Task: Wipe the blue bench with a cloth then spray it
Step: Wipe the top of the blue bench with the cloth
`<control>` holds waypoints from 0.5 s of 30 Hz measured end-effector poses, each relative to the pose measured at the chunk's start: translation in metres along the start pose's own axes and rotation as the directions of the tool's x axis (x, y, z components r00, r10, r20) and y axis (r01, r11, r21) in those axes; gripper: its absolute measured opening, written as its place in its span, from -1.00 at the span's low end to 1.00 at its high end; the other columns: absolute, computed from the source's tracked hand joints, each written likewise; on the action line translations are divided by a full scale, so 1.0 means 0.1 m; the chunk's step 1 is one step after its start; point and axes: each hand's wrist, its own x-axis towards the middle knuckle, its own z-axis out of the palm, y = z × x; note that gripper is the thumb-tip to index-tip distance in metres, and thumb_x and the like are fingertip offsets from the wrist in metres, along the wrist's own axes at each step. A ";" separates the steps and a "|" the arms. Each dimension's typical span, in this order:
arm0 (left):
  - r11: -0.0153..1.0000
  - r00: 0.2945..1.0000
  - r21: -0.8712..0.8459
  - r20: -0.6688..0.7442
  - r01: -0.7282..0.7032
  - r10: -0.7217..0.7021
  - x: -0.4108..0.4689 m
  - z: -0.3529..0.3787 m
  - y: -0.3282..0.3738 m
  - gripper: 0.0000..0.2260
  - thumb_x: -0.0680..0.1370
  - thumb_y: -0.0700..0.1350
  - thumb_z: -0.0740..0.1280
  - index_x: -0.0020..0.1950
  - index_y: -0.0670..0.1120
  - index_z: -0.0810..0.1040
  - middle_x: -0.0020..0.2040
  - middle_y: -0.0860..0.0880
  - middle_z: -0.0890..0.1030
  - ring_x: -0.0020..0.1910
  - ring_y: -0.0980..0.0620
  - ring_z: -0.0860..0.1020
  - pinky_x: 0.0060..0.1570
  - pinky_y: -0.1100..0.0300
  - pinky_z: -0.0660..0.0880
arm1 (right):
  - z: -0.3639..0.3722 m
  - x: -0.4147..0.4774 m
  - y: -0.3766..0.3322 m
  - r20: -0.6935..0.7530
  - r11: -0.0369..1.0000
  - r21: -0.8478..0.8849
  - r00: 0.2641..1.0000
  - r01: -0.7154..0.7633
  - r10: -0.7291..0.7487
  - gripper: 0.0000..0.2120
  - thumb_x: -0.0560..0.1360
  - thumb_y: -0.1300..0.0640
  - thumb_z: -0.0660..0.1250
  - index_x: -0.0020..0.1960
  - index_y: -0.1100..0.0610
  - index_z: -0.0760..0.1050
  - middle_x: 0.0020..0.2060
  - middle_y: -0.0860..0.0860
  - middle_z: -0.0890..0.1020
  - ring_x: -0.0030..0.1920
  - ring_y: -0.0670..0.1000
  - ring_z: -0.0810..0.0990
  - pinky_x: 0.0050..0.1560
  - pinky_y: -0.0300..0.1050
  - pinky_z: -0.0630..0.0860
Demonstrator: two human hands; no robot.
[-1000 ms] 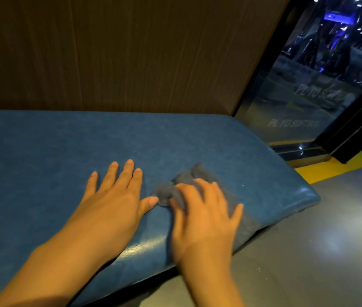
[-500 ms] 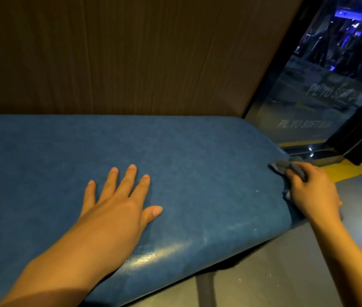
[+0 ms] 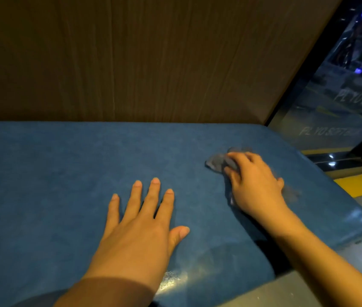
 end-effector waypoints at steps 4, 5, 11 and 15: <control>0.995 0.997 -0.098 -0.082 -0.012 0.004 -0.02 0.10 -0.10 -0.21 0.55 0.21 -0.39 0.24 -0.01 0.57 0.30 -0.08 0.54 0.25 -0.18 0.53 0.17 -0.08 0.21 | 0.09 0.76 -0.23 0.052 0.987 -0.044 0.987 -0.152 0.154 -0.68 0.60 -0.01 0.09 0.34 -0.04 0.33 0.42 0.13 0.27 0.42 0.27 0.19 0.31 0.52 0.03; 0.997 0.993 -0.071 -0.117 -0.030 0.022 -0.02 0.14 -0.10 -0.24 0.59 0.18 -0.32 0.11 -0.07 0.66 0.17 -0.10 0.64 0.12 -0.21 0.61 0.09 -0.09 0.22 | 0.13 0.86 -0.34 0.060 0.985 -0.047 0.984 -0.165 0.167 -0.69 0.60 0.00 0.10 0.32 -0.02 0.34 0.40 0.15 0.29 0.41 0.28 0.19 0.31 0.53 0.00; 0.994 0.984 -0.108 -0.174 0.016 -0.035 -0.03 0.02 -0.08 -0.33 0.58 0.20 -0.28 0.34 -0.03 0.48 0.42 -0.04 0.39 0.36 -0.14 0.43 0.31 -0.19 0.29 | 0.39 0.88 -1.06 0.070 0.995 0.011 0.992 0.100 -0.100 -0.76 0.58 0.01 0.14 0.22 -0.04 0.43 0.30 0.13 0.40 0.36 0.26 0.29 0.28 0.53 0.05; 0.989 0.972 0.028 -0.191 0.144 -0.136 -0.17 -0.09 -0.33 0.09 0.10 0.38 -0.71 0.55 0.02 -0.15 0.52 0.08 -0.30 0.54 -0.06 -0.18 0.44 -0.19 -0.03 | 0.42 0.64 -1.19 0.110 0.923 0.046 0.916 0.383 -0.385 -0.75 0.58 -0.01 0.14 0.23 -0.05 0.43 0.29 0.03 0.44 0.31 0.17 0.36 0.27 0.48 0.13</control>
